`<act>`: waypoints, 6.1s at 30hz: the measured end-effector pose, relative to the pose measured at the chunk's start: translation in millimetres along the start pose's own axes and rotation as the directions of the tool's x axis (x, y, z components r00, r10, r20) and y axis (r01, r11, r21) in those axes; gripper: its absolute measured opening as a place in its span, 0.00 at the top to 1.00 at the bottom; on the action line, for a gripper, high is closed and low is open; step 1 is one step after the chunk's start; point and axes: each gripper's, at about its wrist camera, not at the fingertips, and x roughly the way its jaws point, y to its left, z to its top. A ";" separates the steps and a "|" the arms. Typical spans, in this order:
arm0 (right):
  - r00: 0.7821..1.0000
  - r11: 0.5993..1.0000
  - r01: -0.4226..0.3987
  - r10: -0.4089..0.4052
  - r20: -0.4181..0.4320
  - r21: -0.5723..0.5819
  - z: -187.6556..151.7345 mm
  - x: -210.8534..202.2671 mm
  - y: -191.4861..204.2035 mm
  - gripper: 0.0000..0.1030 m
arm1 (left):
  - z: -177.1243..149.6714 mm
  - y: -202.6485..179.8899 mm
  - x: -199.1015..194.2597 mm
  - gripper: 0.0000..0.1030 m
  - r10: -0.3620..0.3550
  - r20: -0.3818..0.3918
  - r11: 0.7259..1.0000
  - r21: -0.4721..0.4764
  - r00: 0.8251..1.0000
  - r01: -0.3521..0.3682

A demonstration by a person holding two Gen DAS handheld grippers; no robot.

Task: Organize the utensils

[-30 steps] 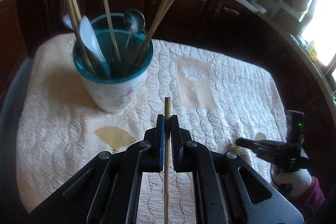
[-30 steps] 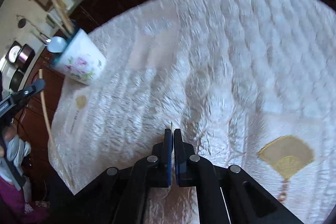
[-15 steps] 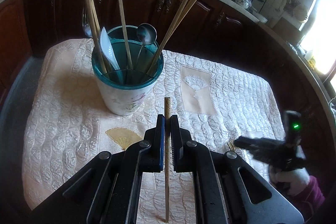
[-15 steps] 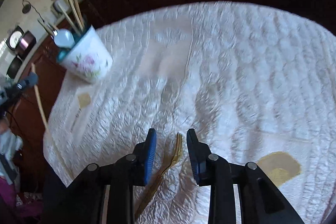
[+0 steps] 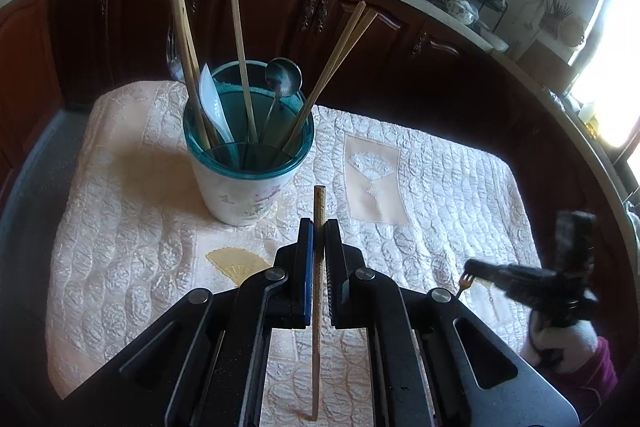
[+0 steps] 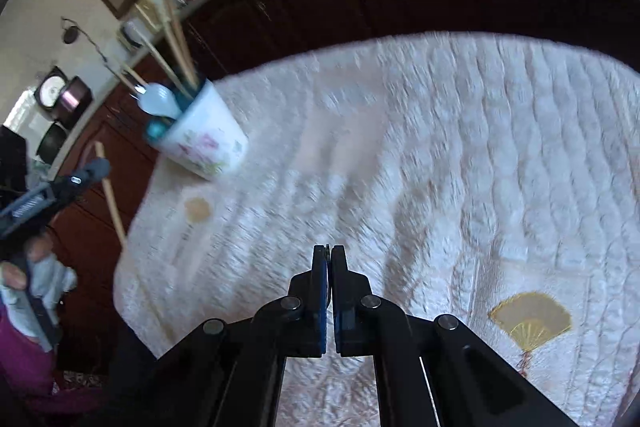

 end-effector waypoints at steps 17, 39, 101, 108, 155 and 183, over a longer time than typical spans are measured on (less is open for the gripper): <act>0.993 0.990 -0.053 0.066 0.100 -0.130 60.7 -6.1 73.6 0.98 | 16.0 4.0 -30.4 0.96 0.051 0.070 0.998 0.022 0.996 -0.053; 0.973 0.955 0.022 0.047 0.224 -0.296 155.4 10.3 168.9 0.98 | 102.0 24.0 -99.1 0.96 0.076 0.278 0.997 -0.002 0.957 -0.079; 0.989 0.985 0.025 -0.001 0.146 -0.169 80.5 51.0 167.9 0.62 | 39.8 23.1 -51.9 0.49 0.293 0.259 0.954 -0.012 0.921 -0.300; 0.985 0.979 0.059 -0.025 0.172 -0.197 67.6 39.2 177.8 0.61 | 18.6 19.8 -57.5 0.49 0.331 0.255 0.941 -0.017 0.909 -0.338; 0.977 0.966 0.098 -0.048 0.209 -0.238 55.8 28.1 199.4 0.48 | -12.4 27.1 -62.9 0.49 0.430 0.261 0.900 -0.046 0.864 -0.433; 0.977 0.960 0.116 -0.063 0.204 -0.257 57.9 27.9 207.4 0.47 | -14.4 21.7 -63.1 0.49 0.431 0.266 0.898 -0.035 0.862 -0.438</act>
